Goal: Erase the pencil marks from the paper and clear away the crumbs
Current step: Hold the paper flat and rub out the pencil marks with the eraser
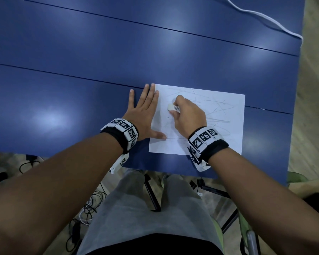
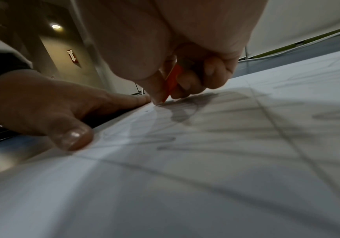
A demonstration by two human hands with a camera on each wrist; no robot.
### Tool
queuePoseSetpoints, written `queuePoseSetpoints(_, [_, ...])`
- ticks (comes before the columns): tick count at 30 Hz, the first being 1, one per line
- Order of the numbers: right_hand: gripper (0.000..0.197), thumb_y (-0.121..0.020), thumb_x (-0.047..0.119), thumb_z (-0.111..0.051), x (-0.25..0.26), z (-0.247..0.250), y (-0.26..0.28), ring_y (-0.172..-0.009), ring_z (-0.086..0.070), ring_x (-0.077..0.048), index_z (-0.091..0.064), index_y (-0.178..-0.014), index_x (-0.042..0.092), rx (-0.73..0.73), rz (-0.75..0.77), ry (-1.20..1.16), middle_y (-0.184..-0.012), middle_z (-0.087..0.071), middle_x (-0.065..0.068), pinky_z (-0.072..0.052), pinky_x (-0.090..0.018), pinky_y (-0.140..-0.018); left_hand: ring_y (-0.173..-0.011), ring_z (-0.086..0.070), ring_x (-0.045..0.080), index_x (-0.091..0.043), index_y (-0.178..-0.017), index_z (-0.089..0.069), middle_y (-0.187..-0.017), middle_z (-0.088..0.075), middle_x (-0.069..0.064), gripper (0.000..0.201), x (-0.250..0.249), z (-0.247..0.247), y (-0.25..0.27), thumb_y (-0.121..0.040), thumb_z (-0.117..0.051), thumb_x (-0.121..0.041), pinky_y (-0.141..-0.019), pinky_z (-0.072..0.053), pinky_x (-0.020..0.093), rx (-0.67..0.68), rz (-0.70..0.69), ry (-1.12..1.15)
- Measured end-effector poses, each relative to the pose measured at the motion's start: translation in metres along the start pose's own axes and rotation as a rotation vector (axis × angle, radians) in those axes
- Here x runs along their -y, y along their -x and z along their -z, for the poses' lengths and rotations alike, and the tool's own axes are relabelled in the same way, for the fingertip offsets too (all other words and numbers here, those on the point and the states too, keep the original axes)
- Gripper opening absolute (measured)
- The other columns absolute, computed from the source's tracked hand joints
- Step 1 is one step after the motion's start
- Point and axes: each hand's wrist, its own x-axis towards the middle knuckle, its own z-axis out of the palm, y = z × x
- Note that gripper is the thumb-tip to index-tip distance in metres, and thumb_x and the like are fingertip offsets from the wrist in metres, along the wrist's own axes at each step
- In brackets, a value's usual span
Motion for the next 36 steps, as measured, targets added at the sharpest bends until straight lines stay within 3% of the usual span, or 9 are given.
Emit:
queuePoseSetpoints(6, [0.018,-0.095,0.029,-0.054,0.003,-0.001,0.005,-0.086,-0.058,-0.029,-0.047,-0.105,0.016,0.042,0.029,0.024,-0.099,-0.062,-0.002,-0.047,-0.037,-0.067,-0.151,0.028,0.026,-0.003,-0.157,0.017,-0.164,0.029,0.011,0.150,-0.001,-0.001,0.000,-0.061,-0.051,-0.097,-0.118,0.011,0.066,-0.007,0.013,0.001])
queuePoseSetpoints(11, [0.019,-0.093,0.027,-0.056,0.002,0.008,-0.014,-0.087,-0.059,-0.027,-0.049,-0.106,0.016,-0.024,-0.007,0.000,-0.098,-0.064,-0.001,-0.049,-0.038,-0.070,-0.150,0.030,0.026,-0.004,-0.157,0.019,-0.163,0.032,0.011,0.148,-0.002,0.001,-0.001,-0.063,-0.050,-0.096,-0.118,0.012,0.065,0.002,0.011,0.007])
queuePoseSetpoints(16, [0.017,-0.094,0.029,-0.057,0.005,0.000,-0.001,-0.083,-0.059,-0.026,-0.048,-0.103,0.017,0.036,0.077,0.022,-0.096,-0.062,0.000,-0.042,-0.032,-0.063,-0.150,0.031,0.026,-0.004,-0.156,0.019,-0.163,0.032,0.011,0.148,-0.002,0.001,0.000,-0.063,-0.048,-0.097,-0.118,0.013,0.066,0.005,0.008,0.003])
queuePoseSetpoints(24, [0.018,-0.094,0.029,-0.056,0.012,-0.004,-0.007,-0.084,-0.059,-0.027,-0.047,-0.104,0.017,0.005,0.027,0.014,-0.096,-0.064,-0.001,-0.050,-0.038,-0.067,-0.150,0.029,0.028,-0.002,-0.156,0.018,-0.163,0.031,0.013,0.148,-0.001,0.000,0.000,-0.063,-0.046,-0.098,-0.118,0.013,0.066,-0.001,0.012,-0.015])
queuePoseSetpoints(36, [0.019,-0.095,0.031,-0.055,0.013,-0.001,-0.011,-0.086,-0.060,-0.025,-0.048,-0.106,0.017,0.006,0.012,0.038,-0.098,-0.064,0.000,-0.043,-0.033,-0.064,-0.150,0.030,0.027,-0.003,-0.156,0.019,-0.163,0.032,0.012,0.149,-0.003,0.000,-0.001,-0.061,-0.044,-0.099,-0.117,0.015,0.065,-0.004,0.014,-0.014])
